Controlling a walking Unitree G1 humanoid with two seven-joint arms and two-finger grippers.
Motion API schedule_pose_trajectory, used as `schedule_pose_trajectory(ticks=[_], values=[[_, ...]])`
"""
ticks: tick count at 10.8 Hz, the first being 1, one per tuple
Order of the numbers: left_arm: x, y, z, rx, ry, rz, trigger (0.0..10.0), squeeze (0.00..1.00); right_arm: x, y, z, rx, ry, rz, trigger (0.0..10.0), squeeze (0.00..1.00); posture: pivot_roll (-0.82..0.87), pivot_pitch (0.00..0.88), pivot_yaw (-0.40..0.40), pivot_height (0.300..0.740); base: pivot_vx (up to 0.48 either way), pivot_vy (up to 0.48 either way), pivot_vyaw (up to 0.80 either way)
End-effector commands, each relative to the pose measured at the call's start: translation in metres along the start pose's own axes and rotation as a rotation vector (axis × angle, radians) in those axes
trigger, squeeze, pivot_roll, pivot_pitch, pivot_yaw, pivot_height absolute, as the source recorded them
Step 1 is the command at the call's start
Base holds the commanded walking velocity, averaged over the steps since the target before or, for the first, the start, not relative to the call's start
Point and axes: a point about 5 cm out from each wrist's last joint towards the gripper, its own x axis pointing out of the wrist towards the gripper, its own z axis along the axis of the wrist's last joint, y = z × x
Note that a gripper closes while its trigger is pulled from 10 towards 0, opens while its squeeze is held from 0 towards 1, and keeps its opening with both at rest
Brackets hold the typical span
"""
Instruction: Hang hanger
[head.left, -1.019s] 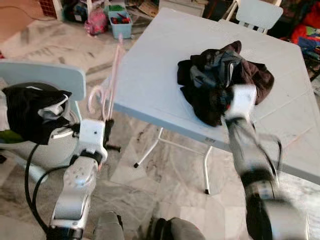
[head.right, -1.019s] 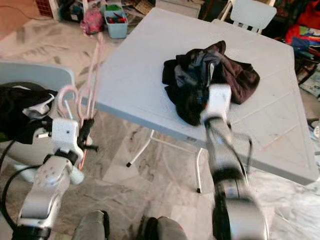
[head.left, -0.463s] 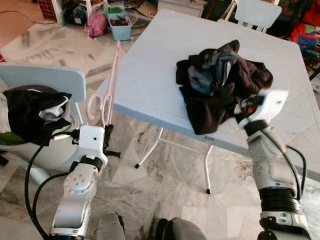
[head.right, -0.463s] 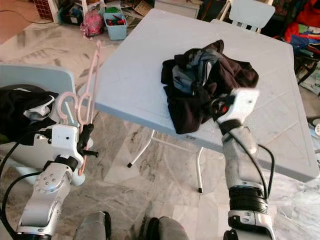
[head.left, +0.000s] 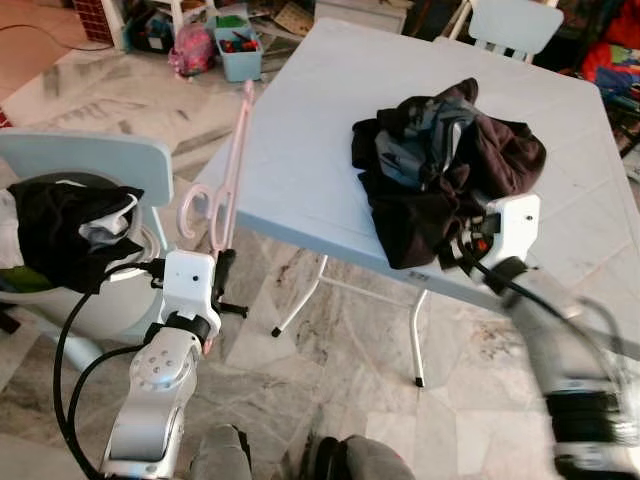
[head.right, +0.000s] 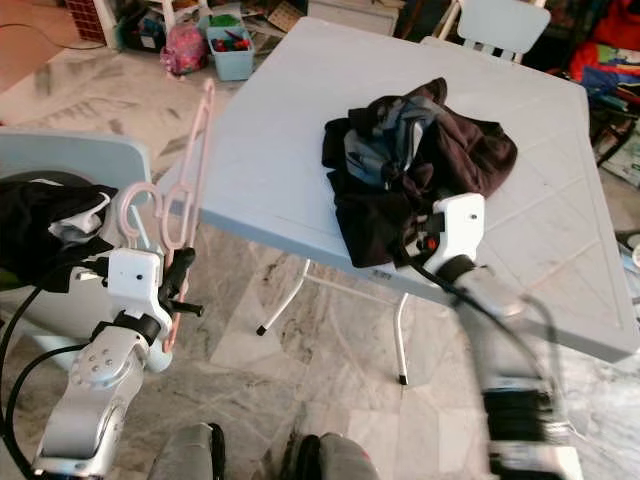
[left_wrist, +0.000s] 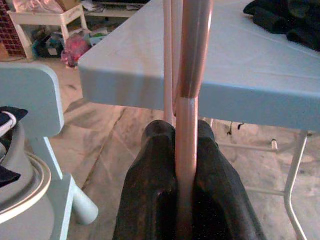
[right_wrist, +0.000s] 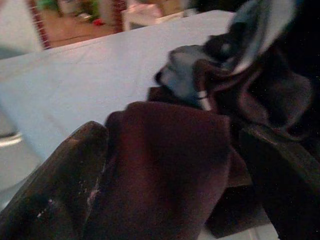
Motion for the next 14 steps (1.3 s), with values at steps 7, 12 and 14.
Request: schedule_pose_trajectory(ticks=[7, 12, 14], values=[[-0.018, -0.007, -0.001, -0.019, 0.033, -0.026, 10.0, 0.0, 0.003, 0.017, 0.0, 0.119, 0.143, 0.457, 10.0, 0.0, 0.05, 0.146, -0.09, 0.74, 0.0, 0.0, 0.0], [-0.033, -0.011, -0.003, -0.031, 0.058, -0.013, 10.0, 0.0, 0.026, 0.011, -0.034, 0.134, 0.231, 0.241, 10.0, 0.0, 0.07, 0.202, -0.112, 0.74, 0.0, 0.0, 0.0], [-0.037, -0.01, -0.004, -0.034, 0.079, -0.003, 10.0, 0.0, 0.046, -0.007, -0.037, 0.067, 0.254, -0.053, 10.0, 0.0, 0.07, 0.23, -0.116, 0.74, 0.0, 0.0, 0.0]])
